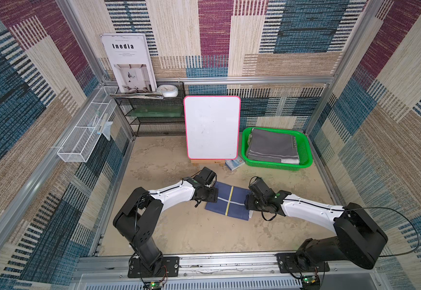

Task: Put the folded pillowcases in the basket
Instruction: Pick up the pillowcase from the center of the board.

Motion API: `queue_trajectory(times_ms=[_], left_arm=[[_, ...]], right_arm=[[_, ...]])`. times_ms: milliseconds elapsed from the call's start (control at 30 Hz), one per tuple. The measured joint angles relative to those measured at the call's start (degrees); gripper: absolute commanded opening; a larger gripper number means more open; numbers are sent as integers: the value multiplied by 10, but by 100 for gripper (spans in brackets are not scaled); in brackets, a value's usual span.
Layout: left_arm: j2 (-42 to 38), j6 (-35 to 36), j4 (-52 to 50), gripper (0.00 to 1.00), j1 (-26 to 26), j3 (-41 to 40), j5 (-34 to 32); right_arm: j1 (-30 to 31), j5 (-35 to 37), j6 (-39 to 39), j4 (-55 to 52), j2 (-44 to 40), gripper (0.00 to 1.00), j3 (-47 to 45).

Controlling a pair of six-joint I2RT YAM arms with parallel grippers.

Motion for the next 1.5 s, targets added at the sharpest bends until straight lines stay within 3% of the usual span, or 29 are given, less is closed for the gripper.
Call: queue_trajectory(times_ms=[367,667,1067,1267,1500], left_arm=[[30,-10,-2,36,0,18,5],[28,-22,-1,0,-3,17,20],[-30,-37,-16,0,-33,38,6],[-34,-36,-41,0,-62,141,-16],[9,-16,-56,0,-107,295,-42]], right_arm=[[-1,-29,-7,50,44,33,4],[-1,-31,-7,63,40,3,3],[-1,30,-19,16,-52,0,7],[-16,129,-55,-29,-107,0,43],[-104,209,-120,-51,-165,0,108]])
